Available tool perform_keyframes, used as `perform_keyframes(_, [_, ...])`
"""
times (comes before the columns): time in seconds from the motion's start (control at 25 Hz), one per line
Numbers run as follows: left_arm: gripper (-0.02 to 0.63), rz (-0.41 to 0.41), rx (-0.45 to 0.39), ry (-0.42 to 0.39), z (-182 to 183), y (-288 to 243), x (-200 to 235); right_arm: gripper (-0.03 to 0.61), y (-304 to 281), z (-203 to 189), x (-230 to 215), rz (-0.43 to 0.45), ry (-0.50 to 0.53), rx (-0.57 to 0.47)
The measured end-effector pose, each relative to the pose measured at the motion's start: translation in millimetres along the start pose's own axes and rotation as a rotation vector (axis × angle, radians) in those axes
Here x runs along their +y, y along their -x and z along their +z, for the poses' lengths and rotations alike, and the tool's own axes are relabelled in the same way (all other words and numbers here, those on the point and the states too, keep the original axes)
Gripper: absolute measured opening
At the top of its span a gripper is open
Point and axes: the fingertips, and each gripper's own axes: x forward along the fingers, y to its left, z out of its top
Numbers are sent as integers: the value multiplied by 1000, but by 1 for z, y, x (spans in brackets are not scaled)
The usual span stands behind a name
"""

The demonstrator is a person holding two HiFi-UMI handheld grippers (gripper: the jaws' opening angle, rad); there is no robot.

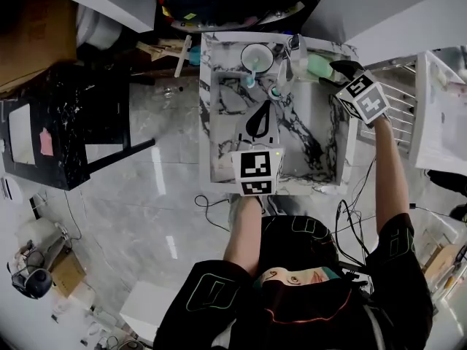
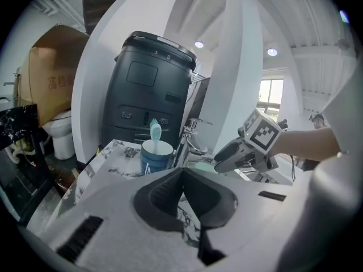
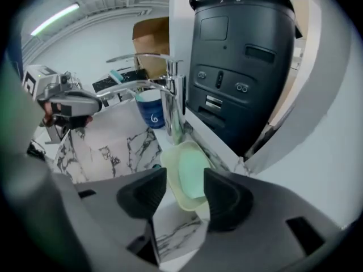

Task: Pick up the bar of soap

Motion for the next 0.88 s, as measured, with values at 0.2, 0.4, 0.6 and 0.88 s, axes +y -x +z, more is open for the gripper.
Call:
perform_keyframes(0.2, [8, 15, 4, 9, -6, 1, 0, 233, -18, -9, -8, 56, 23, 97])
perform_keyframes(0.4, [8, 32, 6, 27, -9, 0, 3, 258, -32, -10, -11, 106, 49, 154])
perform_keyframes(0.6, [8, 50, 8, 34, -10, 1, 8, 285, -43, -9, -11, 136, 71, 201])
perform_keyframes(0.88, [8, 62, 11, 42, -12, 2, 14, 262, -57, -11, -11, 128, 94, 242])
